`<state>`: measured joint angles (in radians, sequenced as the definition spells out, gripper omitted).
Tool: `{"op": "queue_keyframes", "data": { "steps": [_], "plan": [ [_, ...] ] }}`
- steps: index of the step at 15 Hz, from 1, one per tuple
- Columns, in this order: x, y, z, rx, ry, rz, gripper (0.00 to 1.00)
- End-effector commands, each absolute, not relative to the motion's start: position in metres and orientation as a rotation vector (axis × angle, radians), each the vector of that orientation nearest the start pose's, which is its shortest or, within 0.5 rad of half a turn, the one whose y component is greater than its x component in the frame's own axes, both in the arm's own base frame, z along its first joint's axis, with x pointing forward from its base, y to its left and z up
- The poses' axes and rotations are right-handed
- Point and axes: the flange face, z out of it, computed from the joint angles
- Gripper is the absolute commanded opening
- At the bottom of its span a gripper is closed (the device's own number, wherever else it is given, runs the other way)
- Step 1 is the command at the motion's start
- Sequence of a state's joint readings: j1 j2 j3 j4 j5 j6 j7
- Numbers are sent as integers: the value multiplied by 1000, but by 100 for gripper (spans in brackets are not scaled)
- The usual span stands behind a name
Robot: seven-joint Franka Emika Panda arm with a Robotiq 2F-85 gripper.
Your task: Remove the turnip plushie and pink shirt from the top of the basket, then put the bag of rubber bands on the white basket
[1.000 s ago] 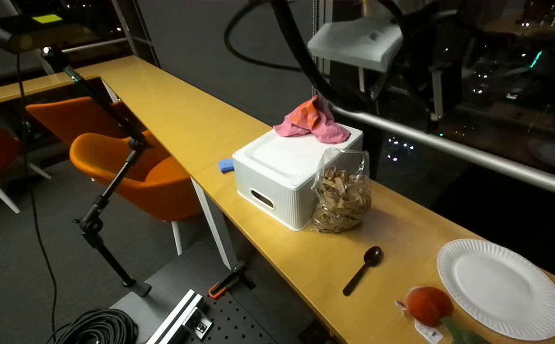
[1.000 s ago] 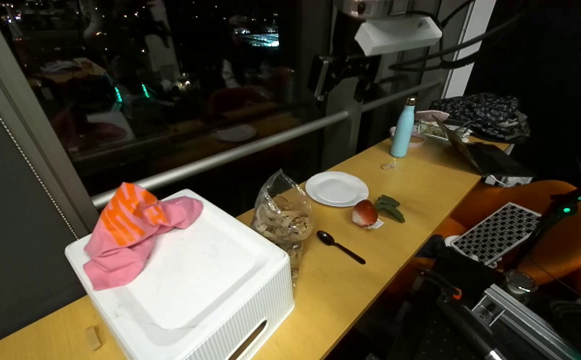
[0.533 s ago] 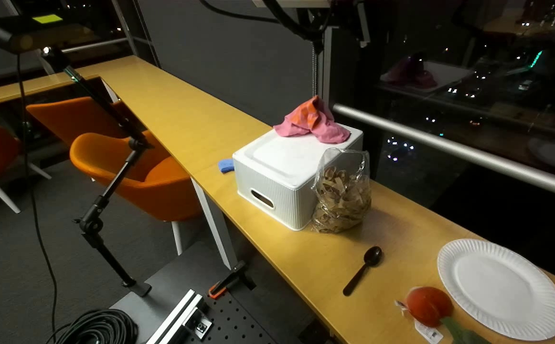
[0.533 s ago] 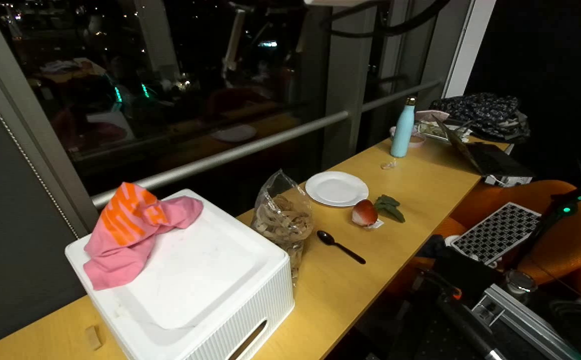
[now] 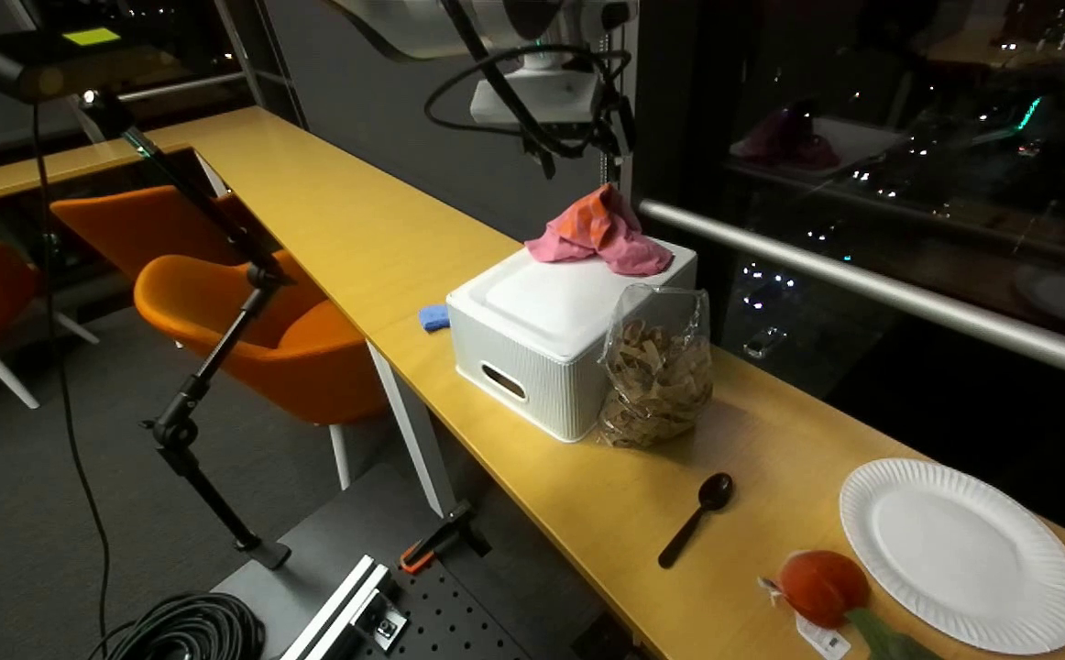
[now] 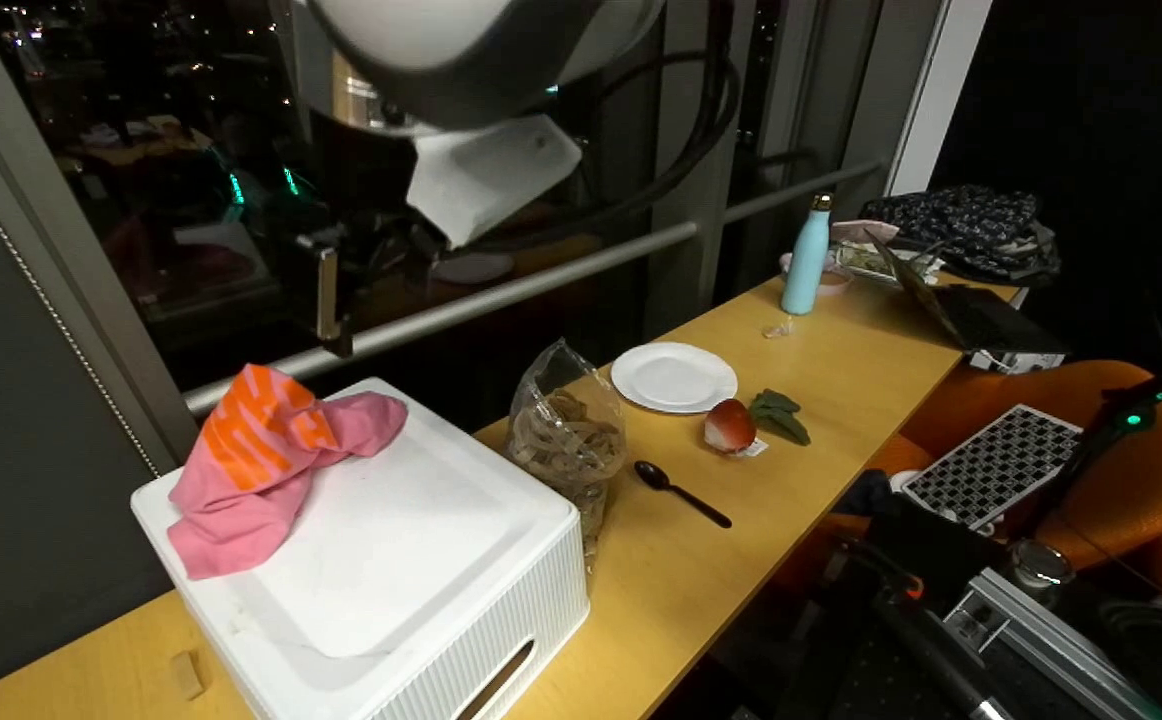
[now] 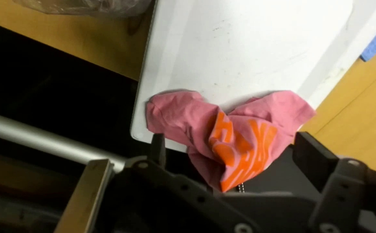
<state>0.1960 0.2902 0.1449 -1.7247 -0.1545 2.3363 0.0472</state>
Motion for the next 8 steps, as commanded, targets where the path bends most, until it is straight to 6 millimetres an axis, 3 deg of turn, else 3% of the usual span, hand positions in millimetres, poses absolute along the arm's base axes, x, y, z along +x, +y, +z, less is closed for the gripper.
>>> {"op": "queue_keyframes", "data": {
  "steps": [1,4,8],
  "plan": [
    [672,217,409,-3147,-682,-532,100],
    [695,219,377,-3165,-746,-536,100],
    [718,233,356,-3100,-795,-600,100]
  ]
}}
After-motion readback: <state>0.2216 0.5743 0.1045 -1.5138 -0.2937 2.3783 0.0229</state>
